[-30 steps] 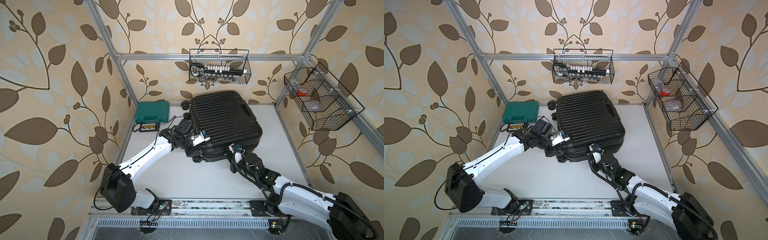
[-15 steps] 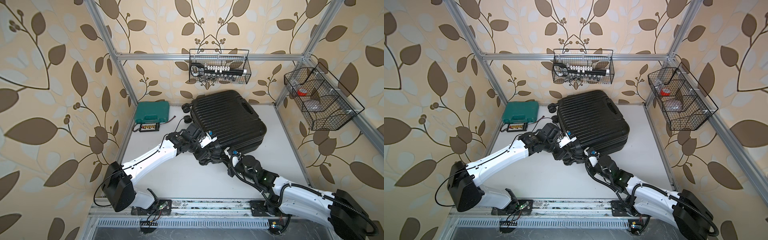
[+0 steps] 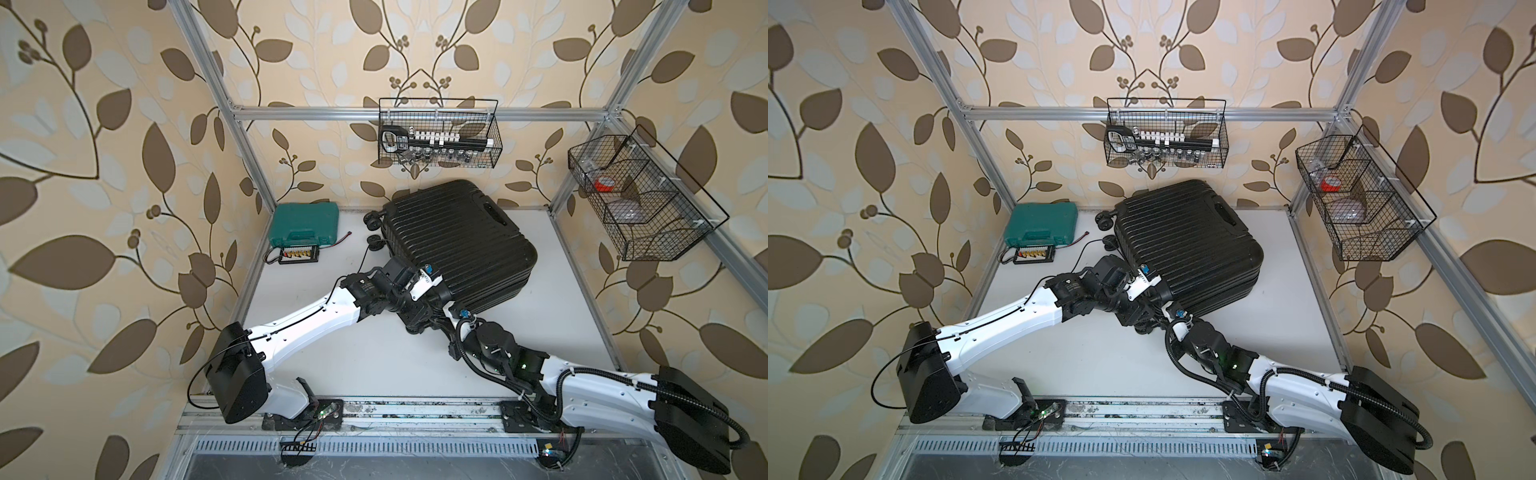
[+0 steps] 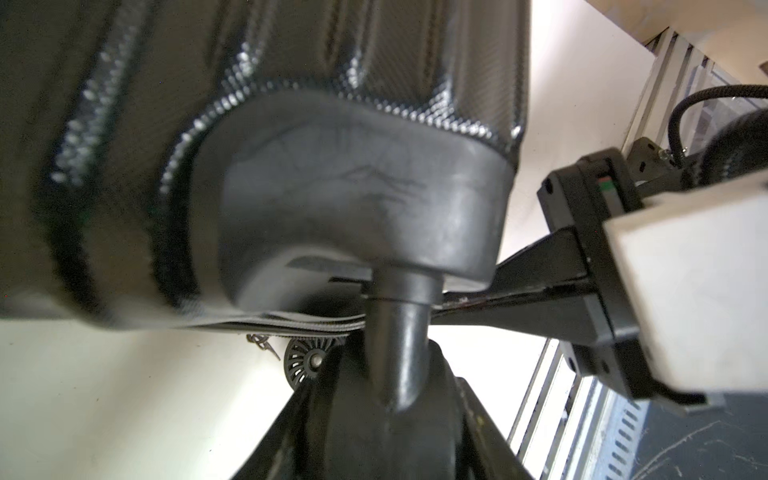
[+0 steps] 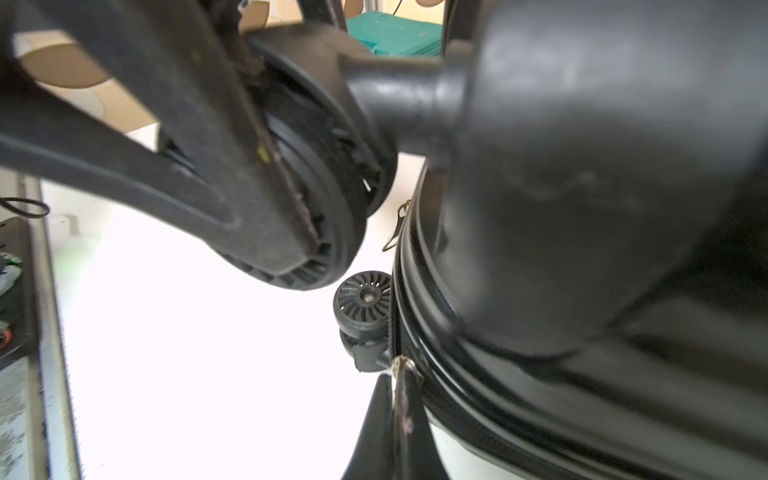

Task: Close the suitcase zippers
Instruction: Zip the zipper on the suitcase.

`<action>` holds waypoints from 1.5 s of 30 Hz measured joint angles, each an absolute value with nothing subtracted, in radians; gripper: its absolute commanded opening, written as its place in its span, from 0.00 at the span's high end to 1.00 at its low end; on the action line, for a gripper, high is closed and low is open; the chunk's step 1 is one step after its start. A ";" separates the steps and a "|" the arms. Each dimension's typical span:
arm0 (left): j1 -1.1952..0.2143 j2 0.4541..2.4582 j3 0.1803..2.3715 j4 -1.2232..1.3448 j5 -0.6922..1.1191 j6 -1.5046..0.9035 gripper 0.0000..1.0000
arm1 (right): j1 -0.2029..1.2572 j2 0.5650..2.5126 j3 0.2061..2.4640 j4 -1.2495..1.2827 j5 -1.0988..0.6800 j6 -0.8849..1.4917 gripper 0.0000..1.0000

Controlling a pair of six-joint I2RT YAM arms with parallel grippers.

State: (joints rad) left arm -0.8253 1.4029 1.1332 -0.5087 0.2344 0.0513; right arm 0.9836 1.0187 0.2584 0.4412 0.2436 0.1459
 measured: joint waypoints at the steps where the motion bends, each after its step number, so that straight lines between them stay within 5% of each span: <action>1: -0.831 1.403 1.129 -0.499 0.233 0.038 0.71 | 1.000 1.026 0.250 0.460 0.271 0.153 1.00; 26: -0.857 1.422 1.122 -0.451 0.279 -0.051 0.67 | 1.055 1.211 0.223 0.737 0.389 0.189 0.99; 35: -0.871 1.419 1.122 -0.456 0.211 -0.014 0.60 | 1.088 1.118 0.233 0.667 0.374 0.228 0.51; 45: -0.879 1.398 1.122 -0.487 0.089 0.057 0.52 | 1.089 0.890 0.211 0.486 0.476 0.272 0.42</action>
